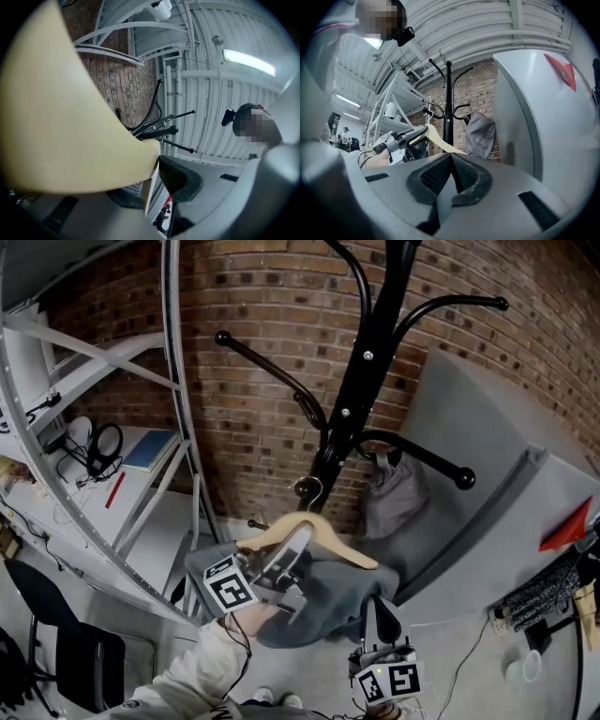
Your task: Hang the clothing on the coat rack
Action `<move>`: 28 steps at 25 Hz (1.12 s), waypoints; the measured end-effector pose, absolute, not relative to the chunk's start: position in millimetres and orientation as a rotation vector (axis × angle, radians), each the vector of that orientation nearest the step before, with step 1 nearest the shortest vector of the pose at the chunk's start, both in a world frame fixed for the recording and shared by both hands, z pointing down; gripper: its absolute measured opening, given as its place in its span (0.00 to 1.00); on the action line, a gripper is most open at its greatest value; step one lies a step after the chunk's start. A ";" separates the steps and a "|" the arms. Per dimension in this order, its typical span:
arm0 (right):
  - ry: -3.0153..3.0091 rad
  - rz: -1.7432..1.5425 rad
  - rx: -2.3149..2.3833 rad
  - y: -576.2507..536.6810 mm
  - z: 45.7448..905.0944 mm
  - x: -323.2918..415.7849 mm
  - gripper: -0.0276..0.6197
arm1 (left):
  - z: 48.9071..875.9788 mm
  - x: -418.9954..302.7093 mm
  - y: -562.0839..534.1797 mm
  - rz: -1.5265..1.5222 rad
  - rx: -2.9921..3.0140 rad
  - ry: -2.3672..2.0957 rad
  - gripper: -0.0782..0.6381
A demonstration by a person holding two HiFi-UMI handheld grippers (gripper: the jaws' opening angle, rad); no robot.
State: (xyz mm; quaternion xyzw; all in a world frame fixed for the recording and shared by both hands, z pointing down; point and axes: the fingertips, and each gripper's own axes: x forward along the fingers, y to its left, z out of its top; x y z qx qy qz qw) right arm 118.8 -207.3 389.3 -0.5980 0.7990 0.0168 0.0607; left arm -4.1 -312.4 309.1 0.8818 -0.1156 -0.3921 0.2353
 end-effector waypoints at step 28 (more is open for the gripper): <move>2.399 -0.015 -1.860 -213.6 409.4 130.2 0.08 | 325.0 10.1 -351.3 -1.045 2.425 -0.333 0.27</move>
